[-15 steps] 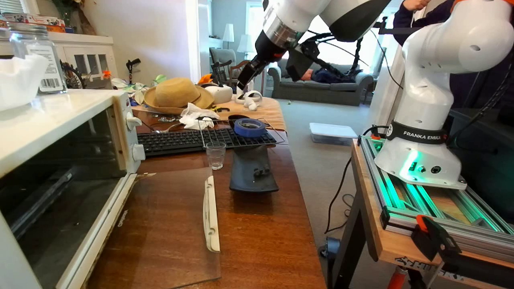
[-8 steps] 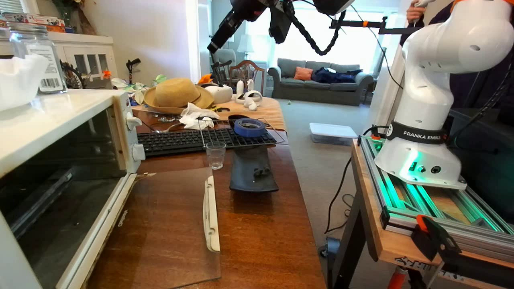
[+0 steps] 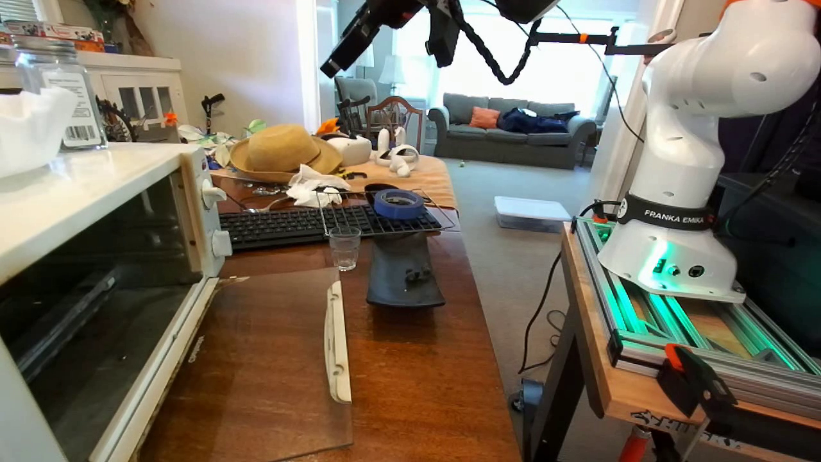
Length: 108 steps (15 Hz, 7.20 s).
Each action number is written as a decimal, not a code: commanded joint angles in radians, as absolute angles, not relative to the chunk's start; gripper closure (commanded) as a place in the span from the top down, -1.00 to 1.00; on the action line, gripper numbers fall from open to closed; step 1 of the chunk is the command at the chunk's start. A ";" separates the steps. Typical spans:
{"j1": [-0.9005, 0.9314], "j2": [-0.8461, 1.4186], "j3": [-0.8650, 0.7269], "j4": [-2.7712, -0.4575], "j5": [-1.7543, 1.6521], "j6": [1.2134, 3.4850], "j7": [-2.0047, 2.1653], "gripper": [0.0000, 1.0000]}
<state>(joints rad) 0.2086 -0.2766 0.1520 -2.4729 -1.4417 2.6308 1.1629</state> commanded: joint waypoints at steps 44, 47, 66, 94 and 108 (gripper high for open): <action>0.325 0.656 -0.088 -1.240 -2.075 3.776 1.374 1.00; 0.357 0.666 -0.115 -1.209 -2.082 3.774 1.431 1.00; 0.323 0.756 -0.130 -1.127 -2.044 3.908 1.485 1.00; 0.310 0.945 -0.110 -0.879 -2.016 4.030 1.545 -1.00; 0.365 0.726 -0.239 -1.057 -2.065 3.920 1.746 -1.00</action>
<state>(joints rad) 0.3200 0.7893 -0.2110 -0.9675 -2.0271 3.9293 1.6696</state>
